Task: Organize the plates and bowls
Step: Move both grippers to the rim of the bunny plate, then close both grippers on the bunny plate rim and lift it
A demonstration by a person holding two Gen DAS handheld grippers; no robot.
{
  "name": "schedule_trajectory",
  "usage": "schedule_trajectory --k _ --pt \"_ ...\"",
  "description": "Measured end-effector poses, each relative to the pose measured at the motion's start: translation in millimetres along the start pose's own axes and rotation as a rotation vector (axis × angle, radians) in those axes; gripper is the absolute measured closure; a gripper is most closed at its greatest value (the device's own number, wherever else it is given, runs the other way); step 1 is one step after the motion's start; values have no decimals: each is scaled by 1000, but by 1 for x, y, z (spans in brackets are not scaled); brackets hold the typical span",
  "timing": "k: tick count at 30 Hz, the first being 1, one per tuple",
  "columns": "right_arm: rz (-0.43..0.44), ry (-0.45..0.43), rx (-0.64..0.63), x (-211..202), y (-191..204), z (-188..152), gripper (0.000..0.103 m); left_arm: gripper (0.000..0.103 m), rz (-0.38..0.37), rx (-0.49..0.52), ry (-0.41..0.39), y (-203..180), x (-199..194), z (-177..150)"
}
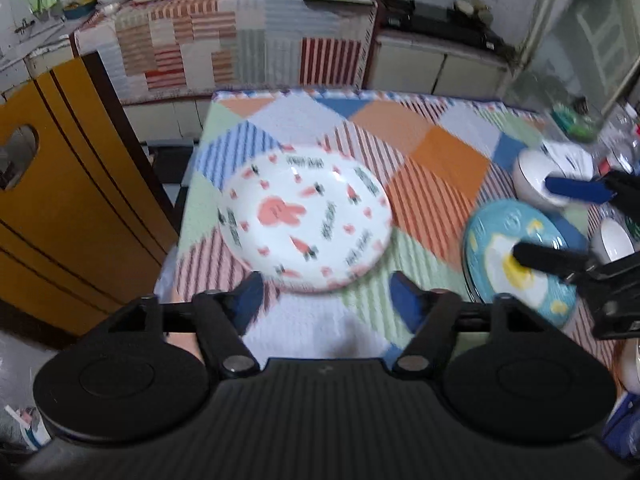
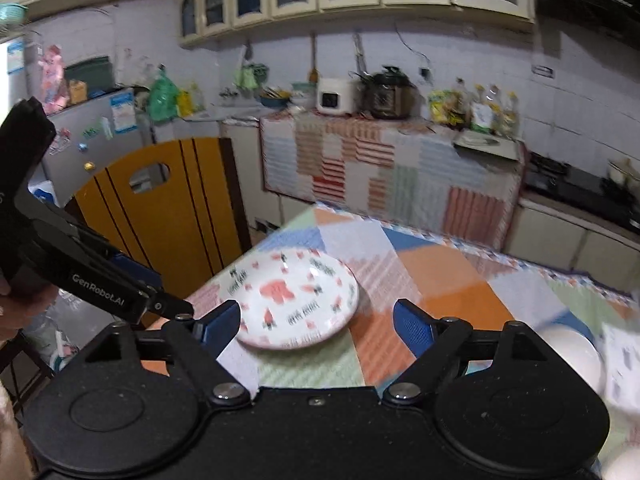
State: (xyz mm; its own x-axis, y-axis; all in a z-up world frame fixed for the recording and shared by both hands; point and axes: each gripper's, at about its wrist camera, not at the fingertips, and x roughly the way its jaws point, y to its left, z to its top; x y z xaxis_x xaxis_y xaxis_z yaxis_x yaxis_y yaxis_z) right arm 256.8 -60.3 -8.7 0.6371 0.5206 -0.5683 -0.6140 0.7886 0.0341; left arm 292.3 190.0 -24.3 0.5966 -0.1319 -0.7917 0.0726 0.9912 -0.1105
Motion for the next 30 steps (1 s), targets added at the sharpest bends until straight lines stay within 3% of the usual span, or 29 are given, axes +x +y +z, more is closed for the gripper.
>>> schedule_trajectory --k 2,6,10,12,14,18,21,23,26,30 --pt "38 80 7 23 -8 7 16 21 17 3 -14 6 5 7" --pt "66 211 144 63 -33 17 16 12 1 24 -20 16 23 25" --pt "99 393 168 109 -45 23 18 12 15 27 65 27 69 38" --pt "128 415 263 123 -54 21 18 12 50 12 57 32 86 36" --pt "168 450 322 139 -58 16 20 12 39 -26 53 41 97 33" --pt "155 435 393 159 -58 0 25 15 -8 -134 88 63 120 26" --pt "176 397 502 168 -62 -16 32 16 47 -129 87 70 128 25" --pt "185 379 552 176 -62 -27 35 18 29 -151 74 77 130 25" --pt "171 360 577 182 -58 -37 42 27 15 -212 76 89 134 23" --pt "133 317 540 183 -55 -36 41 40 7 -223 72 97 142 17"
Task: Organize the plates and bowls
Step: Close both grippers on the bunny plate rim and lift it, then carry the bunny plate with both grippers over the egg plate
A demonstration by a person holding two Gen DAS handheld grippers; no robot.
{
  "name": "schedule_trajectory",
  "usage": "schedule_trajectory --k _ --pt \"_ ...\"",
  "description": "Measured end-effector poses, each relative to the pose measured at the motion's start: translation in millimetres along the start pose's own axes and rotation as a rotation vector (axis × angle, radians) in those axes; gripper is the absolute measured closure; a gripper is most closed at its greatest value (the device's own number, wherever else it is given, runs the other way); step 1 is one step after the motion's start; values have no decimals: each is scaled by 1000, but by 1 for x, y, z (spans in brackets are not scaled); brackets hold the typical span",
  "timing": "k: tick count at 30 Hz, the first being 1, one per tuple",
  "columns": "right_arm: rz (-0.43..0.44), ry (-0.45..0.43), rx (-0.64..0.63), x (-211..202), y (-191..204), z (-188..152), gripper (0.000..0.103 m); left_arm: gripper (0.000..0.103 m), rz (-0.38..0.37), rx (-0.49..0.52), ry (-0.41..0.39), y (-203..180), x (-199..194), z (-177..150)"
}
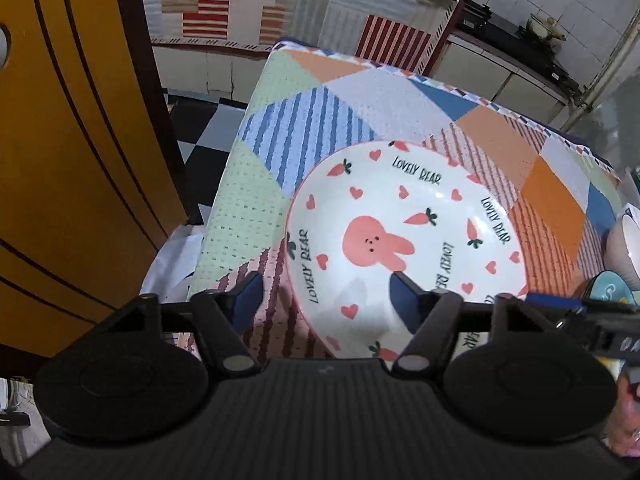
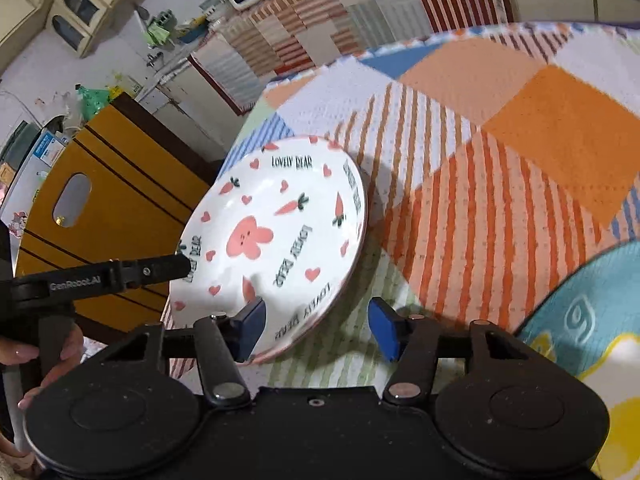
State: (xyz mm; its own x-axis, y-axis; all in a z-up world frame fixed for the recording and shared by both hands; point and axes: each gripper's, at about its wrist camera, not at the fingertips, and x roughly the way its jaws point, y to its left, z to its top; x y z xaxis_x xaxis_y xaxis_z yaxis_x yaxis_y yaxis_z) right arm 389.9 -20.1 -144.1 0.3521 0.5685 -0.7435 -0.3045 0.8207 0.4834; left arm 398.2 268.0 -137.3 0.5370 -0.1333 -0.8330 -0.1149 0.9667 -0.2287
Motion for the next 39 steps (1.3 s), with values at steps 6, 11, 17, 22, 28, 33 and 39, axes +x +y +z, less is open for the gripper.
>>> schedule_trajectory --k 6,11,17,22,28,33,39 --pt "-7 -44 -8 8 -7 13 50 46 -5 -45 43 9 15 -1" --pt "-5 -67 -8 20 -16 17 78 62 0 -23 44 11 24 -1" --pt "-5 -51 -21 30 -17 12 86 77 0 -32 -10 6 26 -7" --pt "26 -33 60 31 -24 11 87 77 -57 -83 24 14 25 -4" --pt "13 -1 65 25 -21 11 86 75 -58 8 -5 -2 5 -7" --pt "31 -8 36 -3 -14 -4 84 75 -93 75 -33 -18 -28 -17" --pt "51 -82 1 -49 -10 -32 84 75 -110 165 -40 -46 -76 -39"
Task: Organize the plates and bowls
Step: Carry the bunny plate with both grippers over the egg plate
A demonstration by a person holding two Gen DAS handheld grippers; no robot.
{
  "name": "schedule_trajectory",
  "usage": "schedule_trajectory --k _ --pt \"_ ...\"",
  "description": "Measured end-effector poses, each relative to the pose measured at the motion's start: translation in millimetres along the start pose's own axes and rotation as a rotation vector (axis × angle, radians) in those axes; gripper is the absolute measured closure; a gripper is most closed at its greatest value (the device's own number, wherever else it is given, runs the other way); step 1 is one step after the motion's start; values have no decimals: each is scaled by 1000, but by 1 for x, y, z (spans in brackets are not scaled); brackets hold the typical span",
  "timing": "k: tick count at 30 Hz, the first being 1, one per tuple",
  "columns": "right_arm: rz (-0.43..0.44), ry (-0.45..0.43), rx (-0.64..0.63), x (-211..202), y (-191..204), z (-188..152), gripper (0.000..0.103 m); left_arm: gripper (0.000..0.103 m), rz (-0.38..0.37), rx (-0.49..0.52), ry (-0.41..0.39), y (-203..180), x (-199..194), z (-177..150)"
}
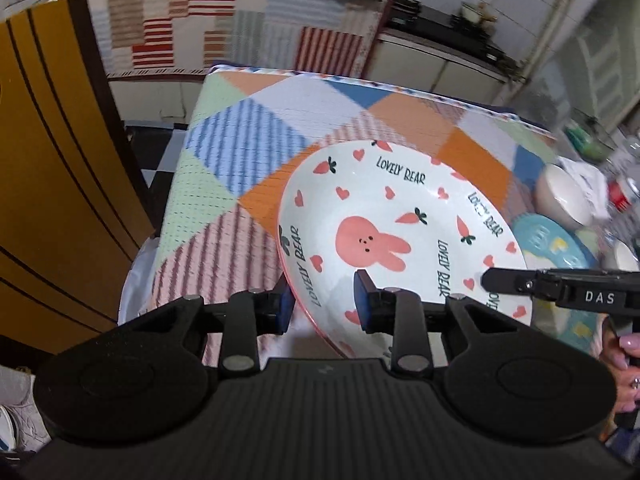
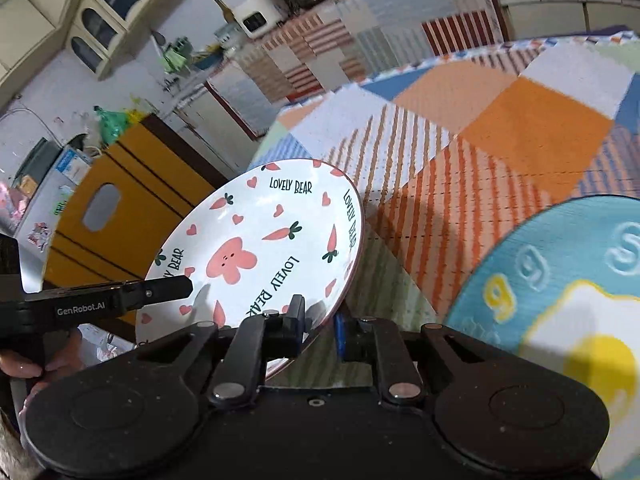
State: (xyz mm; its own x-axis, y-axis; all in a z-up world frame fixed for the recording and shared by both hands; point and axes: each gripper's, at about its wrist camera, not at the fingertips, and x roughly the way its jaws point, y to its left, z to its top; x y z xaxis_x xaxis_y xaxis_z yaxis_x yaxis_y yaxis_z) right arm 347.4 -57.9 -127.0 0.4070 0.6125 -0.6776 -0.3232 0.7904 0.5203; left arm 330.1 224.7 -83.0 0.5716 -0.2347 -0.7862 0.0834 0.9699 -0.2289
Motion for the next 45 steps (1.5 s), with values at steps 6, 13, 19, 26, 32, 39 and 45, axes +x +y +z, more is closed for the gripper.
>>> schedule_trajectory --k 6,13,19,26,32,39,45 --pt "-14 -71 -40 -59 13 -16 83 75 -40 117 -4 -38 -43 1" --pt "-66 -145 -110 -123 24 -31 82 75 -84 131 17 -79 -64 -4" --pt "-88 -178 -47 -155 4 -48 81 75 -103 170 5 -117 -59 -3" --pt "-147 -206 23 -172 -24 -60 81 75 -126 210 51 -153 -27 7" --pt "-196 -212 39 -181 -40 -62 81 74 -134 221 99 -172 1 4" --pt "-240 -181 70 -179 -63 -70 81 74 -143 238 139 -186 28 -3" --pt "-266 -153 100 -174 -79 -75 81 74 -146 246 180 -192 46 -14"
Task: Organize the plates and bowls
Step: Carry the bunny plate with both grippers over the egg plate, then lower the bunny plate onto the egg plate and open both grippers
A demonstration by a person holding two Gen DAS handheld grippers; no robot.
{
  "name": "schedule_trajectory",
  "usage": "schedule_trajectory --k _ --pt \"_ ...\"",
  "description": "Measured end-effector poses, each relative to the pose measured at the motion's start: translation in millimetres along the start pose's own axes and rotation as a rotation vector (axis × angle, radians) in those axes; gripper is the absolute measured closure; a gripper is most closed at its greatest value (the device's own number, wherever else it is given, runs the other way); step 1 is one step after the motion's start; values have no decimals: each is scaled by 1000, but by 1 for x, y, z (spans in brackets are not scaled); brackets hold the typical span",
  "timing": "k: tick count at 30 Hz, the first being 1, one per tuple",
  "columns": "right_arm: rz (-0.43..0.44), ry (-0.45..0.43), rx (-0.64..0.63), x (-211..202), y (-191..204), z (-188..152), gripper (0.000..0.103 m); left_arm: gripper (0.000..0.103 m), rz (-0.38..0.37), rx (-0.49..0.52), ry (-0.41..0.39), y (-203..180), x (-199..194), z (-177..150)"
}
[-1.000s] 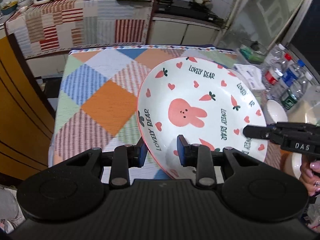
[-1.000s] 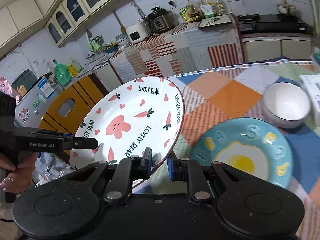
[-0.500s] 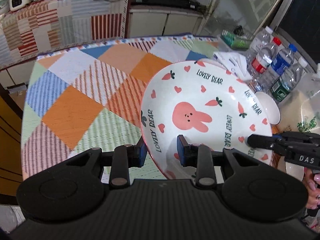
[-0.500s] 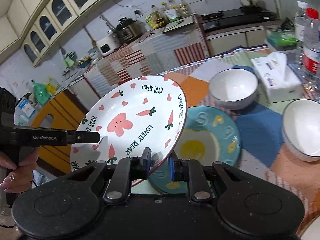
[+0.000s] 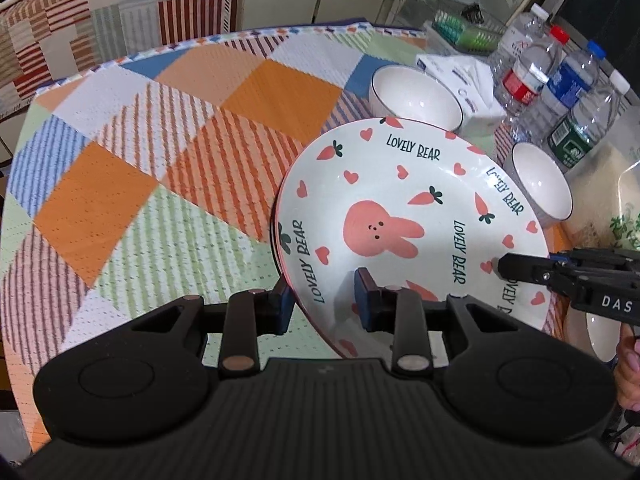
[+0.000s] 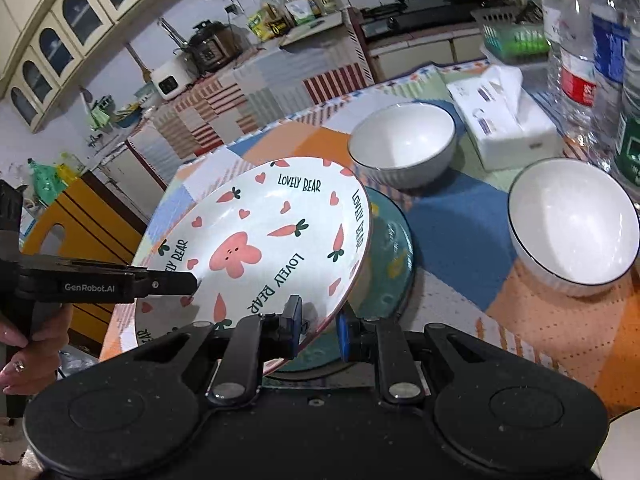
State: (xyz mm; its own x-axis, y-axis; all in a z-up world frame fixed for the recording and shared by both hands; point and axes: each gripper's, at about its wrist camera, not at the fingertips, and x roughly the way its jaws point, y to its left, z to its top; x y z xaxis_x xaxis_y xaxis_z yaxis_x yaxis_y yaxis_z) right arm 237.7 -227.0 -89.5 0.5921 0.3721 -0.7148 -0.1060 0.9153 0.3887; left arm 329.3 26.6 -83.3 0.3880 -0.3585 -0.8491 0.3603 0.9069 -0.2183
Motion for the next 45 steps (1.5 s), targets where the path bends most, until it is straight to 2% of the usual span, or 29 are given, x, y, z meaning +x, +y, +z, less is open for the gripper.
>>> schedule_trajectory --k 11,22,28,33,37,43,45 --pt "-29 72 41 20 -17 -2 80 73 40 33 43 -9 23 -3" --pt "-111 131 -14 31 -8 8 77 73 35 26 67 -6 30 -2" --pt "-186 152 -46 34 3 9 74 73 39 -20 104 -7 35 -4" --pt "-289 173 -102 42 12 13 71 73 61 -38 122 -13 38 -6" --pt "-342 164 -140 48 18 14 69 73 74 -56 152 -11 42 -5" --pt "-398 139 -178 58 24 15 68 73 108 -60 140 -14 42 -4" --pt "-411 129 -190 60 25 14 68 76 121 -73 131 -13 42 -4"
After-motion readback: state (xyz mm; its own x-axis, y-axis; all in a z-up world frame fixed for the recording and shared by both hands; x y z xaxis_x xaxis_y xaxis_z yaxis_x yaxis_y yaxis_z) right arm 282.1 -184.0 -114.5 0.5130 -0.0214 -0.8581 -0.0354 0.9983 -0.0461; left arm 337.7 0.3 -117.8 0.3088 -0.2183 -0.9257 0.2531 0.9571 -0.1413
